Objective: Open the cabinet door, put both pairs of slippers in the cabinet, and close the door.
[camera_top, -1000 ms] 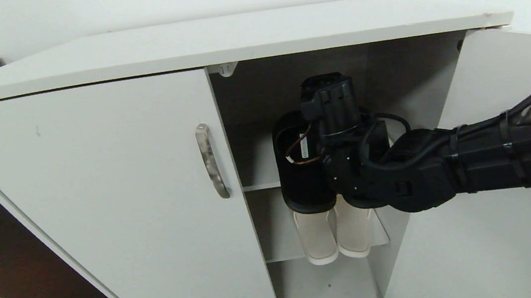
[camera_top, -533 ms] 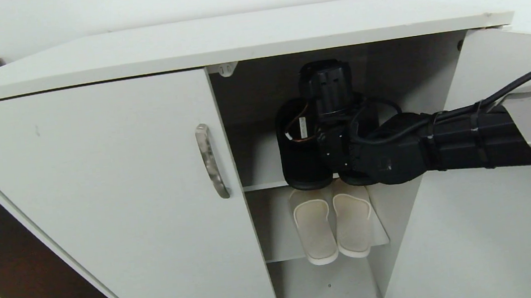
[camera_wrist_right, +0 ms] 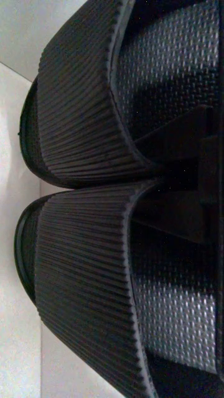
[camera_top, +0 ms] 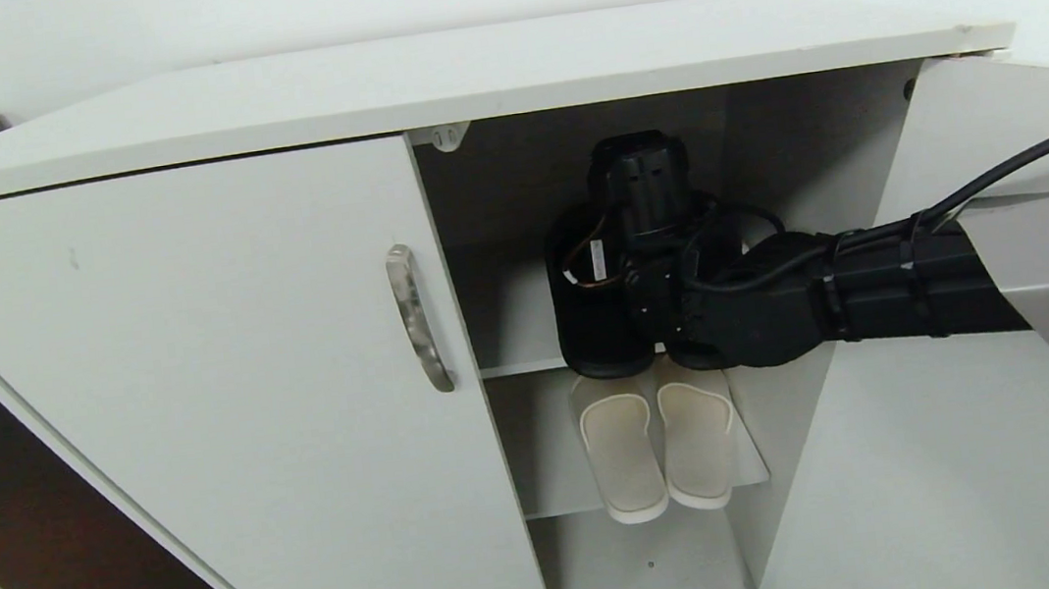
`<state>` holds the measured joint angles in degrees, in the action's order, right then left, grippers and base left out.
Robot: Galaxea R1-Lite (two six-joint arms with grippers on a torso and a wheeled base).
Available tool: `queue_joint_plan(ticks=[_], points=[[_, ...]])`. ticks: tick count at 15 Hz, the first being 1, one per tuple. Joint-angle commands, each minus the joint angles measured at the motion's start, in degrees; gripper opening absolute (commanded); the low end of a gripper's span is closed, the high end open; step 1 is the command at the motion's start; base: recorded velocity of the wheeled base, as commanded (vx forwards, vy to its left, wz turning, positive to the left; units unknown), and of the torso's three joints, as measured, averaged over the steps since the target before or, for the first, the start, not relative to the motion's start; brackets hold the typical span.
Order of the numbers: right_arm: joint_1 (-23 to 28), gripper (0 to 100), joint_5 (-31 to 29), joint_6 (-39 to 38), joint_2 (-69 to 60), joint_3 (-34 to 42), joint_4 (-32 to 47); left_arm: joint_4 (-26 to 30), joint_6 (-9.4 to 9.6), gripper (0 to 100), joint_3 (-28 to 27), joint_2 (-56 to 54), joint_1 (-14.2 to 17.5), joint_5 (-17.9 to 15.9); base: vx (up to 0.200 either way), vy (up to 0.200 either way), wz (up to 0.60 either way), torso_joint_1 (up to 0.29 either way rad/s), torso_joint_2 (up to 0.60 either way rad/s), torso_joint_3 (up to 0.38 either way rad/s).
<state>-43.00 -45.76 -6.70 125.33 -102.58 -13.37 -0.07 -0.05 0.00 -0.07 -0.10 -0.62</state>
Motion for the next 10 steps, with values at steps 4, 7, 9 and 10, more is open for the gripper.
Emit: queue_joint_plan(ticks=[4, 7, 9, 10], points=[[-0.07, 0, -0.03, -0.15, 0.62, 0.02, -0.07, -0.01, -0.04, 0, 0.0, 0.07, 0.01, 0.01, 0.0, 0.0, 0.0, 0.0, 0.0, 0.0], [0.02, 0, -0.03, -0.15, 0.62, 0.28, -0.07, -0.01, -0.04, 0, 0.0, 0.07, 0.01, 0.01, 0.0, 0.0, 0.0, 0.0, 0.0, 0.0], [-0.07, 100, -0.03, -0.33, 0.44, 0.81, -0.25, -0.01, -0.04, 0, 0.0, 0.07, 0.01, 0.01, 0.0, 0.0, 0.0, 0.0, 0.0, 0.0], [-0.42, 100, -0.12, -0.5, -0.26, 1.86, -0.43, -0.01, -0.04, 0, 0.0, 0.07, 0.01, 0.01, 0.0, 0.0, 0.0, 0.0, 0.0, 0.0]])
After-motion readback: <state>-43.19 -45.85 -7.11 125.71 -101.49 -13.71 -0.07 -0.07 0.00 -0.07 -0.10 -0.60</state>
